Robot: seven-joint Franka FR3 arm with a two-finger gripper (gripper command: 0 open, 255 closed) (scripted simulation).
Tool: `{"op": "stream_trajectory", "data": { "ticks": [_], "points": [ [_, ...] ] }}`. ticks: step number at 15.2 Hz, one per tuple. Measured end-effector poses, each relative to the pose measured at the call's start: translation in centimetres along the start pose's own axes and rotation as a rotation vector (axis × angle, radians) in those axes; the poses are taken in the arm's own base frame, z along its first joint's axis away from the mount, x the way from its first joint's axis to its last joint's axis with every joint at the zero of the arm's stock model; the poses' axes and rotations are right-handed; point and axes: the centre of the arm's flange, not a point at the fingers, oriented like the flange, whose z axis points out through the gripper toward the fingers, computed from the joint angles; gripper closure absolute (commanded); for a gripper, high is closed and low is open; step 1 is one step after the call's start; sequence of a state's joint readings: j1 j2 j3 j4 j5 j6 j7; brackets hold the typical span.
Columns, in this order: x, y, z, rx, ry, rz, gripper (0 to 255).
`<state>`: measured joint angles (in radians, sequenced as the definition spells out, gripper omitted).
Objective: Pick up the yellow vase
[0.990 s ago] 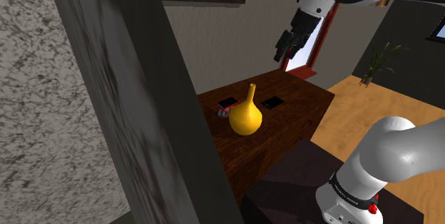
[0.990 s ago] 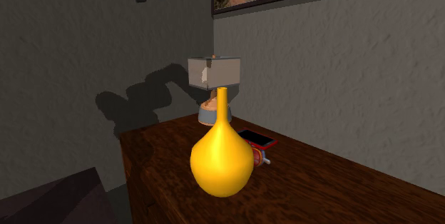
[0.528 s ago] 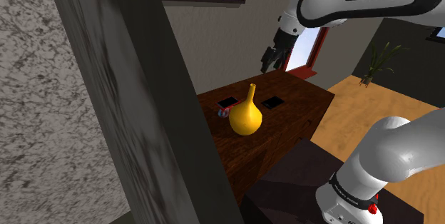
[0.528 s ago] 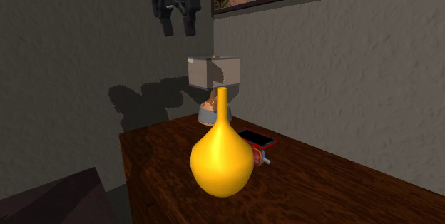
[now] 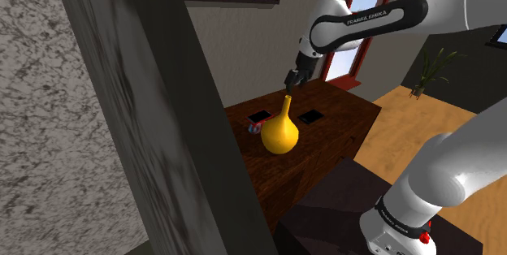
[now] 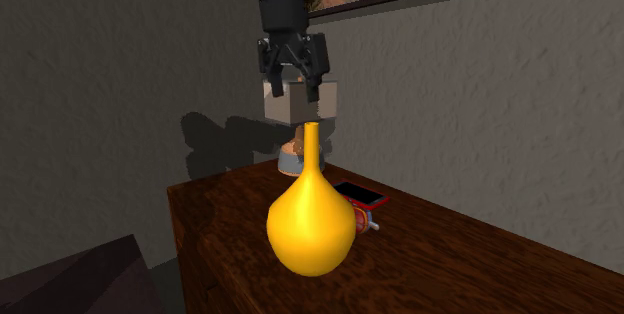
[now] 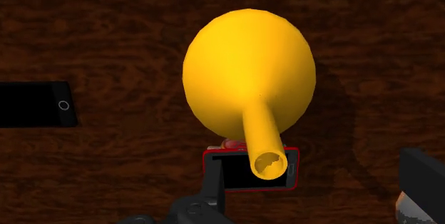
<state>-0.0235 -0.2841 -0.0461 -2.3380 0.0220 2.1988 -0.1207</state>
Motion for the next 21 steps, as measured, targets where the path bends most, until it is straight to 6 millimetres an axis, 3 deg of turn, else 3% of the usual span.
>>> {"op": "stream_trajectory", "data": {
  "ticks": [5, 12, 13, 21],
  "points": [
    [2.2, 1.3, 4.5, -0.011, -0.016, -0.015, 0],
    [1.8, 1.5, 8.2, -0.012, -0.016, -0.016, 0],
    [1.8, 1.4, 8.4, -0.012, -0.016, -0.016, 255],
    [1.8, 1.4, 8.5, -0.012, -0.015, -0.016, 255]
  ]
}}
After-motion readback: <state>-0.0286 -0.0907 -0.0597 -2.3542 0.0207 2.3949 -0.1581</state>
